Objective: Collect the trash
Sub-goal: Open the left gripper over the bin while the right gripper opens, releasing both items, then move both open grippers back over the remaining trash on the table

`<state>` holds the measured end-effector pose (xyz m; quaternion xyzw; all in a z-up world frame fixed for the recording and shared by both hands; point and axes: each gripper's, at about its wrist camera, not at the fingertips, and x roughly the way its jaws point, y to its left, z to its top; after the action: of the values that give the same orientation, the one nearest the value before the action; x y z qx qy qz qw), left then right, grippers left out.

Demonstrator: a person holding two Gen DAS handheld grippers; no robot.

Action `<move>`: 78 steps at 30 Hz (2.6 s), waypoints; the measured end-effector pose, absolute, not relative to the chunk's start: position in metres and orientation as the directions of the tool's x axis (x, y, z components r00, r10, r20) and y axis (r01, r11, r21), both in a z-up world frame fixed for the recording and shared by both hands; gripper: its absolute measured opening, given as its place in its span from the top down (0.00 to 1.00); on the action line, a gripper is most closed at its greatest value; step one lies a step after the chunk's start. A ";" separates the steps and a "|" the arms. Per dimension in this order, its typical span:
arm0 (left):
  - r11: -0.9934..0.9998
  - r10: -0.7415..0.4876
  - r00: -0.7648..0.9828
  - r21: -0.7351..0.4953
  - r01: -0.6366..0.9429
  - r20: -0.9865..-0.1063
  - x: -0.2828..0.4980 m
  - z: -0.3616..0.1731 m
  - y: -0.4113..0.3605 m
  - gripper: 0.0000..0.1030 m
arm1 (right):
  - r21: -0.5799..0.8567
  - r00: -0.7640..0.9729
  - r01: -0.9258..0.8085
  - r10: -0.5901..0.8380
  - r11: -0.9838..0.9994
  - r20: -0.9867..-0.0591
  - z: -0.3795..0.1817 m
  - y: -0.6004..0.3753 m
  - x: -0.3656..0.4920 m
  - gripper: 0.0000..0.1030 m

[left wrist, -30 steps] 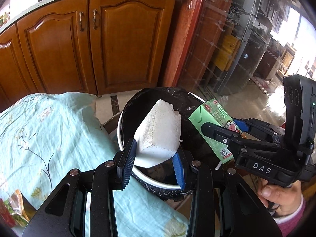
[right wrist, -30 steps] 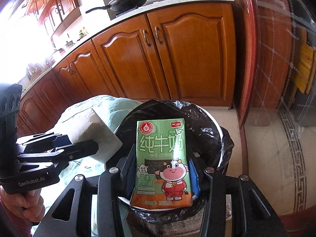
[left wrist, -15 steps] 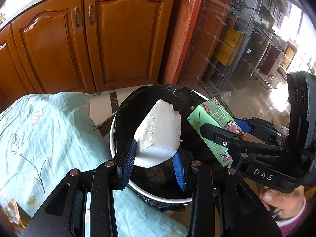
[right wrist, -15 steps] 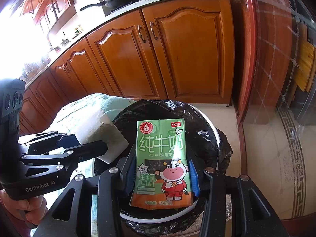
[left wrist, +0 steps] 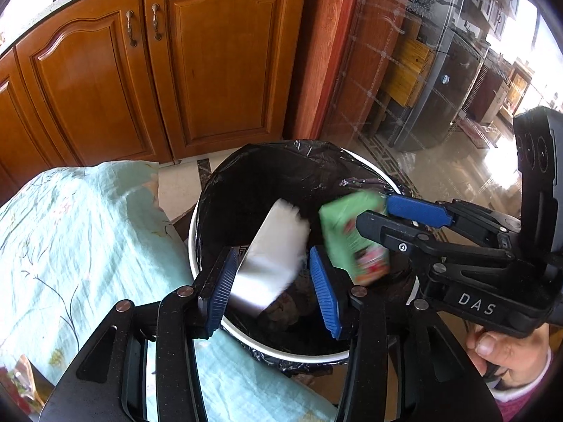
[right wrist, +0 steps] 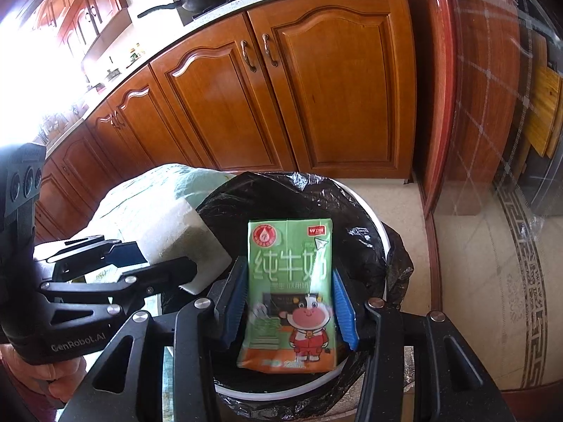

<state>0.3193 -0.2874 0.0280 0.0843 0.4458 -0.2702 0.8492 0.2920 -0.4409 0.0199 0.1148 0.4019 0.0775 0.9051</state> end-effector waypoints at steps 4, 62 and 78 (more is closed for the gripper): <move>0.848 -0.381 0.480 -0.091 0.523 -0.790 0.311 0.029 -0.279 0.45 | 0.290 0.678 -0.038 0.237 0.956 -0.696 0.022 -0.446 0.289 0.46; 0.971 -0.098 0.677 -0.219 -0.096 -0.730 0.182 0.004 0.077 0.33 | 0.344 0.578 -0.432 0.549 0.834 -0.604 0.026 -0.207 0.227 0.24; 0.978 -0.116 0.623 -0.197 -0.062 -0.773 0.223 -0.001 0.102 0.26 | 0.058 0.492 -0.704 0.544 0.708 -0.679 0.029 -0.124 0.244 0.12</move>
<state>0.2232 0.1020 -0.0011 -0.1029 0.4337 -0.0151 0.8950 0.2440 -0.1241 0.0290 -0.1144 0.3479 0.3644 0.8562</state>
